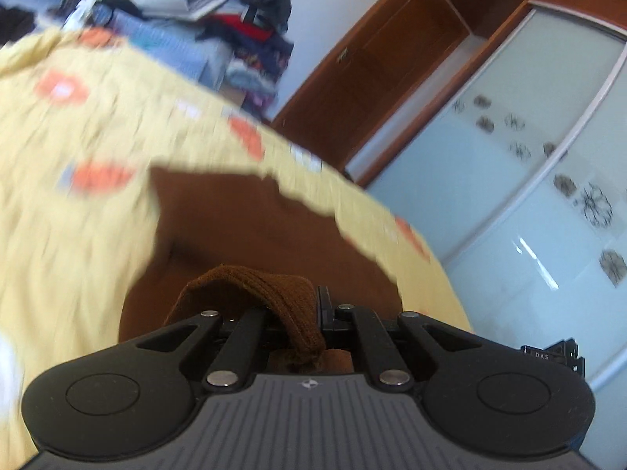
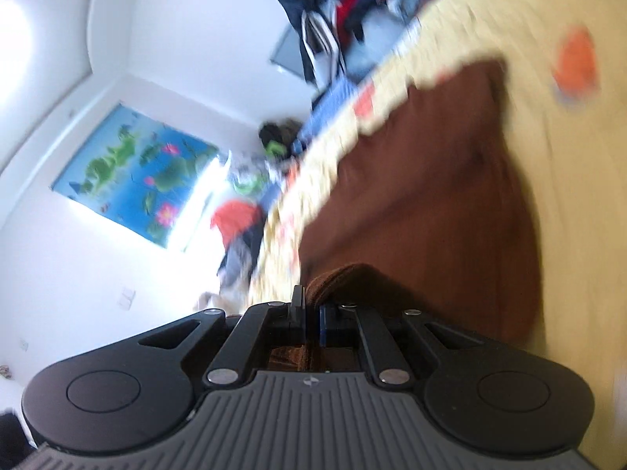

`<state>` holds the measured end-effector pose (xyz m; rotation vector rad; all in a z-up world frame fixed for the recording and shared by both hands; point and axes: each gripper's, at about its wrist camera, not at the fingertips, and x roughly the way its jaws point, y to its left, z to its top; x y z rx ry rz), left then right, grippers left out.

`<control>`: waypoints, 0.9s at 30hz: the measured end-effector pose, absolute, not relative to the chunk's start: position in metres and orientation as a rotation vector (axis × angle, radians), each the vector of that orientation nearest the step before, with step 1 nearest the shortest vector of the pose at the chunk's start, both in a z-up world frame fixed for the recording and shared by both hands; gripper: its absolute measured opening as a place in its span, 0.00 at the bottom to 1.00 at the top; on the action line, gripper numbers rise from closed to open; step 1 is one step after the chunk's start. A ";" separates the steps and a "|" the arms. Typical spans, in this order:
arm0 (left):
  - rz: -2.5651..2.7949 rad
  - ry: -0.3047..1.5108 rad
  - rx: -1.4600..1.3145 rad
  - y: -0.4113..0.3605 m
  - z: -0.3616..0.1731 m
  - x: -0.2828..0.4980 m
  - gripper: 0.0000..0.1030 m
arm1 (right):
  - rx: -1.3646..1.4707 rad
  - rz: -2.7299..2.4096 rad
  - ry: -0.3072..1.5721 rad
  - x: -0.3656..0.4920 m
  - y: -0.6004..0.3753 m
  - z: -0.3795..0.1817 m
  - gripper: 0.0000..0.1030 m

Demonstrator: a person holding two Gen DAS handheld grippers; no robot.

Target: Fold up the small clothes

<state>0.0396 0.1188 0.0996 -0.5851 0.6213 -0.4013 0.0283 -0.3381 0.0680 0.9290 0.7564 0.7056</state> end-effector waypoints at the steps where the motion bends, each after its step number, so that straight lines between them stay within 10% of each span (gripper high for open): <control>1: -0.395 0.616 -0.593 0.118 0.102 0.062 0.05 | 0.949 0.697 0.733 0.048 -0.343 0.070 0.12; 13: -0.259 0.692 -0.461 0.076 0.062 0.278 0.08 | 1.014 0.480 0.759 0.270 -0.371 0.020 0.14; 15: -0.233 0.726 -0.509 0.081 0.054 0.298 0.18 | 1.043 0.438 0.762 0.289 -0.371 0.000 0.25; 16: -0.216 0.715 -0.543 0.087 0.054 0.300 0.24 | 1.065 0.401 0.748 0.291 -0.369 -0.008 0.49; 19: -0.138 0.606 -0.639 0.108 0.062 0.282 0.91 | 1.137 0.349 0.634 0.280 -0.373 -0.015 0.92; 20: -0.102 0.557 -0.646 0.116 0.066 0.269 0.98 | 1.134 0.335 0.596 0.272 -0.375 -0.011 0.95; 27: 0.001 0.550 -0.667 0.148 0.053 0.148 0.98 | 0.998 0.381 0.591 0.184 -0.386 0.008 0.96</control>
